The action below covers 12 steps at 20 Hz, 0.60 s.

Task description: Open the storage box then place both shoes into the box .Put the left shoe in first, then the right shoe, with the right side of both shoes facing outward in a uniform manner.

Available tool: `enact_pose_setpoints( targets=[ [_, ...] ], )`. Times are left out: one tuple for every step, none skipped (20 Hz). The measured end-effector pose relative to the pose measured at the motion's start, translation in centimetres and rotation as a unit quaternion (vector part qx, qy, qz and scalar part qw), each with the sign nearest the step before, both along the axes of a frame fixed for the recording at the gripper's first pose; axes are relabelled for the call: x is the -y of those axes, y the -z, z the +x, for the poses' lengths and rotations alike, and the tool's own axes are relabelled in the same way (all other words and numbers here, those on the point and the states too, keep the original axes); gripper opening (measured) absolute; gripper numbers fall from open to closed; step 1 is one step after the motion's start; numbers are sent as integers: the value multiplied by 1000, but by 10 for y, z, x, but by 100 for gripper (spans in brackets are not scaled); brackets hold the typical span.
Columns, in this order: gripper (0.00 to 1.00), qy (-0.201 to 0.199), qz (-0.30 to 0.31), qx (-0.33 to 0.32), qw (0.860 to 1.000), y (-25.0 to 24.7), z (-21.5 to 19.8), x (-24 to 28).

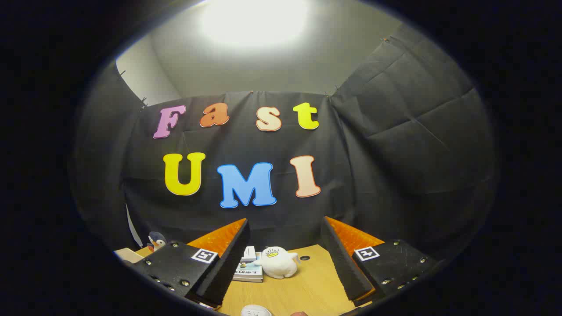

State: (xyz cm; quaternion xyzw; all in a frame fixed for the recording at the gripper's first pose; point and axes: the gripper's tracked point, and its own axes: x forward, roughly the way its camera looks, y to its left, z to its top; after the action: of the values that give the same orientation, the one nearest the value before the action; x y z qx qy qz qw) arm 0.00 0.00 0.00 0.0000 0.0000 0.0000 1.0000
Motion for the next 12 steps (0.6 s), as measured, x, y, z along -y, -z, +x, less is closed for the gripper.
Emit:
enact_pose_setpoints(
  targets=[
    [98, 0, -1, 0, 1000, 0, -1, -2],
    [98, -1, -2, 1, 1000, -1, -1, -4],
    [98, -2, -5, 2, 1000, -2, -2, -5],
    [98, -4, -9, 2, 1000, -3, -4, -7],
    [98, -4, -14, 3, 1000, -3, -4, -9],
    [98, -5, -19, 4, 1000, -5, -6, -10],
    [97, -6, -24, 5, 1000, -6, -7, -12],
    [98, -7, -27, 6, 1000, -6, -9, -14],
    [98, -9, -29, 7, 1000, -6, -10, -16],
    [98, -11, -30, 8, 999, -6, -11, -18],
    [98, -13, -30, 6, 999, -4, -11, -20],
    [98, -16, -31, 4, 999, -1, -12, -23]
  ],
)
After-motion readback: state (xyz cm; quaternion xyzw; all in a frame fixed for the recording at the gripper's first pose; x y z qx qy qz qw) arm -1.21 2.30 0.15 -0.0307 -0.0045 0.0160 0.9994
